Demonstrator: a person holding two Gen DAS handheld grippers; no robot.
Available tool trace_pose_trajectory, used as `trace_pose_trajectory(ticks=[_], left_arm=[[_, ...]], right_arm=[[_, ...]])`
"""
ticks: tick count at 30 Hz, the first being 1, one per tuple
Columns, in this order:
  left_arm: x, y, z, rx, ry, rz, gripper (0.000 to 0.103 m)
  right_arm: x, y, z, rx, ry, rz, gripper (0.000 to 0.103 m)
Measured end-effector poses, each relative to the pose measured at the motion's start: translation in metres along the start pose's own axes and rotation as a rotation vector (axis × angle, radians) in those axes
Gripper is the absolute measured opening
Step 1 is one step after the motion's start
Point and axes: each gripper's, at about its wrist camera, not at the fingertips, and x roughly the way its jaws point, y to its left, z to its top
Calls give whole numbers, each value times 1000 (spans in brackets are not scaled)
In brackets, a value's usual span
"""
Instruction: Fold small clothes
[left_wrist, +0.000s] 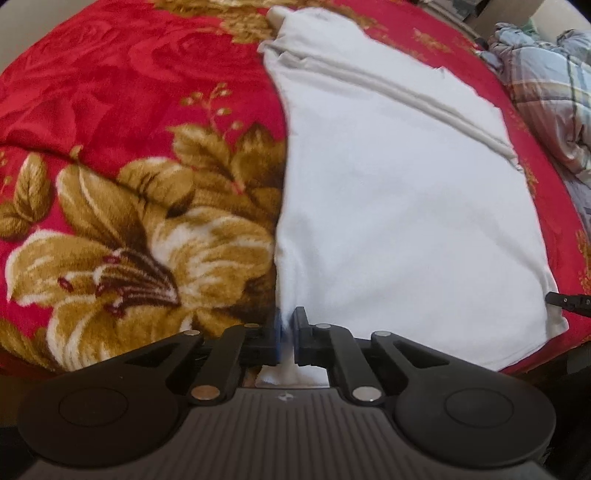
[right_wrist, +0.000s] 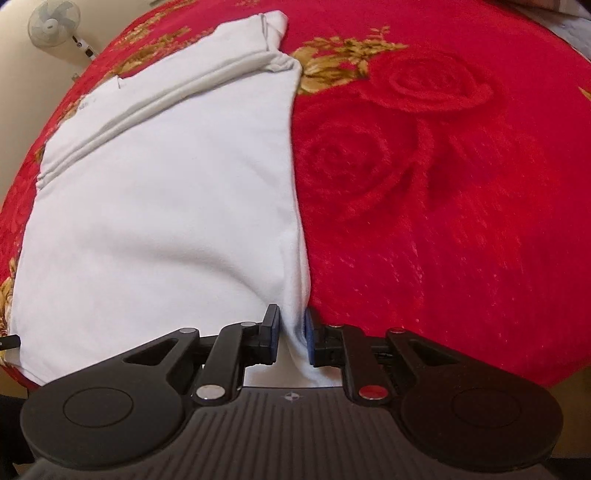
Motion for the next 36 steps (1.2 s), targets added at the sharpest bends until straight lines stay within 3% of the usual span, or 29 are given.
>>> trace_pose_trajectory(ticks=[6,10,13,17,23,25,28,30,34,36], left_arm=[[-36,-16,10,50,-156,-78,5],[-77,-30,15,69,-262,-169,4],[-119,-41,12,121,-365,-193,3],[-172,-34,7,116,-466,-251,3],[-256,-9,-11,66,-597,-402,3],[-259,-2,-9,25,-587,-429,3],[-232,3,8,-11,-535,-393,3],[-197,5,32,-45,-469,-383,3],[-118,7,97,-67,-322,-276,3],[-82,11,123,-65,-246,-257,3]], right_arm=[[-35,-3,10,44,-149,104,4],[-77,9,21,13,-288,203,4],[-110,11,24,25,-391,264,3],[-153,2,17,65,-515,357,3],[-227,-24,-15,137,-627,479,3],[-239,-30,-21,141,-639,504,3],[-231,-34,-15,146,-605,482,3],[-207,-35,2,163,-560,445,3],[-140,-36,57,140,-423,377,3],[-101,-40,88,136,-347,331,3]])
